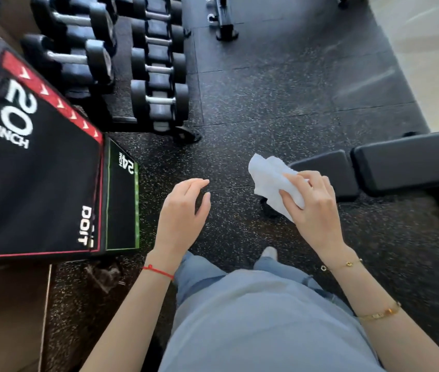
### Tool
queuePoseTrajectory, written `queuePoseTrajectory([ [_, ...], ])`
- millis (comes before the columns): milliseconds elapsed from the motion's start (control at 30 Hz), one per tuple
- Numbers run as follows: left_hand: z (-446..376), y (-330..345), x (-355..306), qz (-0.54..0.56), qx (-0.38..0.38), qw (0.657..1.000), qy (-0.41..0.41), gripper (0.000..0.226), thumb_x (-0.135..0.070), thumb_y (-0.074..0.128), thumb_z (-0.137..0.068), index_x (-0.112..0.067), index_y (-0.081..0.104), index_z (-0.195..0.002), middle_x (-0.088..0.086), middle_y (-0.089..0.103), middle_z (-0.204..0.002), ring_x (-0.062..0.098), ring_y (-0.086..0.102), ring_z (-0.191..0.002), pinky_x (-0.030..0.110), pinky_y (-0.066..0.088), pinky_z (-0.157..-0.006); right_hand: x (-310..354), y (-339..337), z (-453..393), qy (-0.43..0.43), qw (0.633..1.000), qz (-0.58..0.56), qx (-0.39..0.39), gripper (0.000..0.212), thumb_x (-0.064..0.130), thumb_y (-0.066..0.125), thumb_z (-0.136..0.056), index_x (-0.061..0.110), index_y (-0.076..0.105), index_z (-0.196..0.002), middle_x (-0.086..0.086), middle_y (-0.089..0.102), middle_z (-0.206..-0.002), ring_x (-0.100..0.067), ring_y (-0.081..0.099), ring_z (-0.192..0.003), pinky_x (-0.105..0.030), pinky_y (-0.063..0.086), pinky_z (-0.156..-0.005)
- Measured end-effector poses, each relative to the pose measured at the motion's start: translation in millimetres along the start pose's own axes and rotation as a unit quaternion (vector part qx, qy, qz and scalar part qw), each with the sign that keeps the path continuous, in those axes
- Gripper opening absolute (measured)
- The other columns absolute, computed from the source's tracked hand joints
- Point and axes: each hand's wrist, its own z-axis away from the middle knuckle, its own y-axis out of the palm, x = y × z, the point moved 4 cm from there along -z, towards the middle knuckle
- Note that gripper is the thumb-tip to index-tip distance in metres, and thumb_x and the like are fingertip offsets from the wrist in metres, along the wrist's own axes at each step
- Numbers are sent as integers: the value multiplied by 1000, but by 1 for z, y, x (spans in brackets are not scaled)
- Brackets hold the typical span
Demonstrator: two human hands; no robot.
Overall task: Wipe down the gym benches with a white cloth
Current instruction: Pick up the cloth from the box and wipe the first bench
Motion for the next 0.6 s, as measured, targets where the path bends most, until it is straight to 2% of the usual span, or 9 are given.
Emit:
queuePoseTrajectory([
  [233, -29, 58, -84, -3, 30, 1000, 8, 31, -20, 55, -97, -11, 63, -125, 4, 64, -125, 18, 57, -119, 37, 48, -103, -98, -34, -3, 16, 1000, 13, 14, 23, 20, 66, -93, 11, 64, -114, -10, 56, -106, -28, 52, -89, -43, 46, -81],
  [600, -106, 117, -138, -23, 73, 995, 55, 30, -19, 56, -97, -10, 63, -125, 4, 66, -122, 19, 60, -114, 38, 50, -100, -197, -32, -40, 72, 997, 15, 0, 23, 20, 66, -91, 13, 65, -113, -8, 57, -105, -28, 51, -89, -42, 46, -83],
])
